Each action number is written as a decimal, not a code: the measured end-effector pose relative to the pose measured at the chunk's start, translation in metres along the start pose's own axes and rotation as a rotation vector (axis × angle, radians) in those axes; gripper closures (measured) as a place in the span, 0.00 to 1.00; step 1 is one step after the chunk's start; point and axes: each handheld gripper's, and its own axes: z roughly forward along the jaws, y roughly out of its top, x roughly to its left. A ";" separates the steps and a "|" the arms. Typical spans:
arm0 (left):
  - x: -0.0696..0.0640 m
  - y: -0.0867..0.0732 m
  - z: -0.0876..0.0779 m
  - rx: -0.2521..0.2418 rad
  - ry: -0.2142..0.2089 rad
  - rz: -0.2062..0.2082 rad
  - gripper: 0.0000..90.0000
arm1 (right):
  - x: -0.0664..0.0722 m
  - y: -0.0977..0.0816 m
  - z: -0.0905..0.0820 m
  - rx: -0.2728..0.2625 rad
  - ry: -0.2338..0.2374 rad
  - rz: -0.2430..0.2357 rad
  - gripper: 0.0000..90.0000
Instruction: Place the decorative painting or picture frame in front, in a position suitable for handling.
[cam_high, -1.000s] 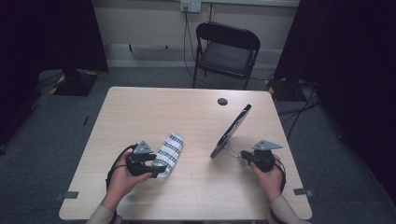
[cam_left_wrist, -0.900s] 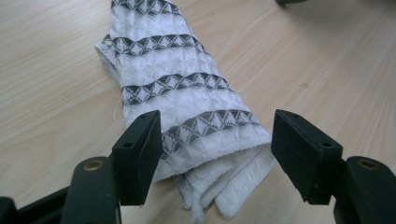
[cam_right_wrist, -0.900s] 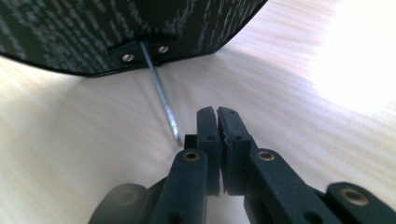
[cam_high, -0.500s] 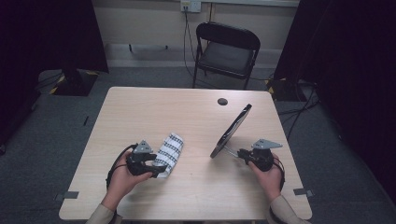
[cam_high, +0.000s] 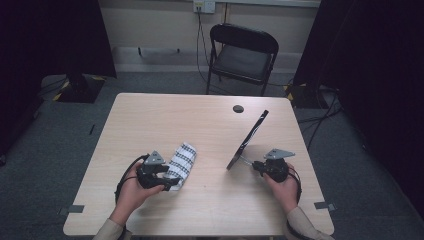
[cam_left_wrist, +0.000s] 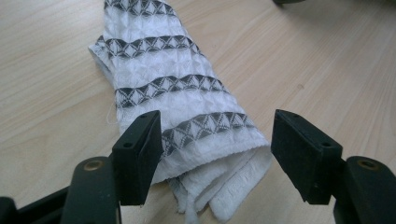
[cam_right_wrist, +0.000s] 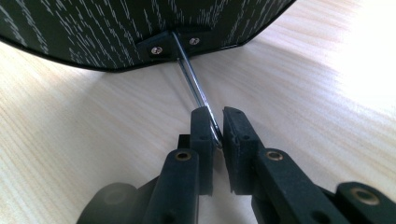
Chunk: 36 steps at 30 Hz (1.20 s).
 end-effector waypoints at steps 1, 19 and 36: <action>0.000 0.000 0.000 0.000 0.000 0.000 0.37 | 0.000 0.000 0.000 0.000 0.000 0.000 0.92; 0.005 -0.002 0.000 0.005 0.006 -0.017 0.37 | -0.034 0.018 0.020 0.010 -0.053 0.055 0.70; -0.004 0.001 0.001 0.009 -0.001 0.007 0.37 | 0.029 -0.004 -0.031 -0.086 0.015 0.047 0.49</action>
